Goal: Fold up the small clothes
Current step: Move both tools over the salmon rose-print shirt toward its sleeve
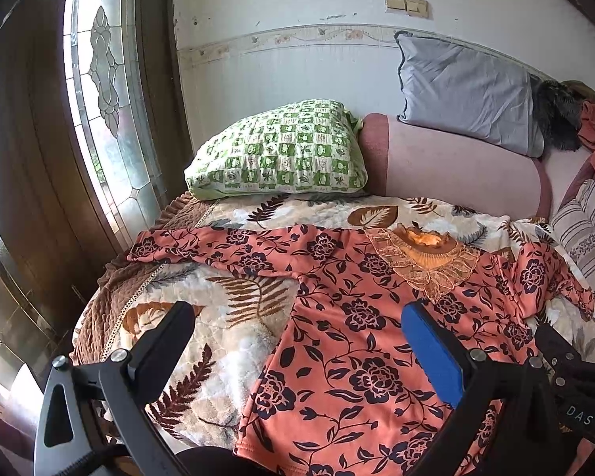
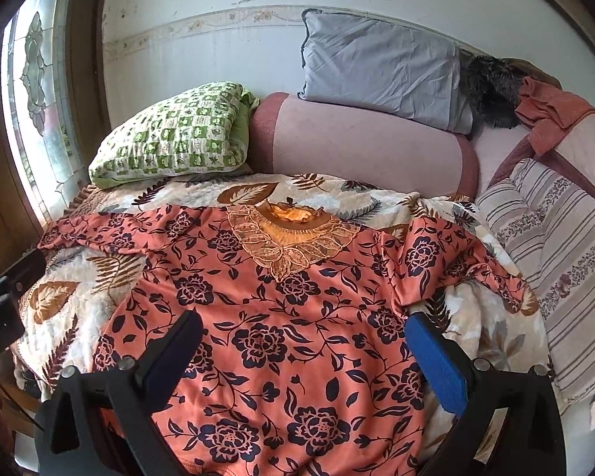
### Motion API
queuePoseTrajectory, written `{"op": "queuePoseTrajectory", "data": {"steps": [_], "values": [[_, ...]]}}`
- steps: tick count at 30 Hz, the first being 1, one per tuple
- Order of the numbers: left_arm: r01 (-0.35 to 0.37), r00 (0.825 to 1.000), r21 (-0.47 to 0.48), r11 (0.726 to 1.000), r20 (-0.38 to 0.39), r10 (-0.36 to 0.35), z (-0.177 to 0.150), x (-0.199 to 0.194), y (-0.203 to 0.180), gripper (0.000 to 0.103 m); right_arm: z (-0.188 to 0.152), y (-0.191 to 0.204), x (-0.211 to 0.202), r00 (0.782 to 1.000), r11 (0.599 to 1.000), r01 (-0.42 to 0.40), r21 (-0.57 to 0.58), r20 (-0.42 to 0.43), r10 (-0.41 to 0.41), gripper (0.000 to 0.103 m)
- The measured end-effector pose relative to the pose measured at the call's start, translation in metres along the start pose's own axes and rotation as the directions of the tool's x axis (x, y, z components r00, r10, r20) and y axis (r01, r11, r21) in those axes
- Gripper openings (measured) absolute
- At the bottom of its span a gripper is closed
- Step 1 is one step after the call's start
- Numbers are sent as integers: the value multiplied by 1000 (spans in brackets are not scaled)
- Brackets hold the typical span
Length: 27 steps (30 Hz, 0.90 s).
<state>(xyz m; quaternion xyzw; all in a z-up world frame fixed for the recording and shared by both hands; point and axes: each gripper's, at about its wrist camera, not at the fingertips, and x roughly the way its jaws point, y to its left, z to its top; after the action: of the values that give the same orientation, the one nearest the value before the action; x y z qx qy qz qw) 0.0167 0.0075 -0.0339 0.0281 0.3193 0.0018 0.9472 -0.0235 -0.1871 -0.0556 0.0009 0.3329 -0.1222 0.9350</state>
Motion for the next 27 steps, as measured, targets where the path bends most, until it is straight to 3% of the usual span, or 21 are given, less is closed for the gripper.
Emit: {"op": "queuePoseTrajectory", "data": {"steps": [12, 24, 27], "values": [[8, 997, 42, 999, -71, -5, -10, 26, -14, 103, -2, -8, 18, 1000, 1000, 18, -2, -25, -18, 103], [99, 984, 14, 995, -152, -96, -18, 45, -27, 103, -3, -22, 36, 999, 999, 15, 28, -49, -13, 103], [43, 988, 7, 999, -148, -42, -16, 45, -32, 103, -5, -33, 42, 998, 998, 8, 58, -55, -5, 103]]}}
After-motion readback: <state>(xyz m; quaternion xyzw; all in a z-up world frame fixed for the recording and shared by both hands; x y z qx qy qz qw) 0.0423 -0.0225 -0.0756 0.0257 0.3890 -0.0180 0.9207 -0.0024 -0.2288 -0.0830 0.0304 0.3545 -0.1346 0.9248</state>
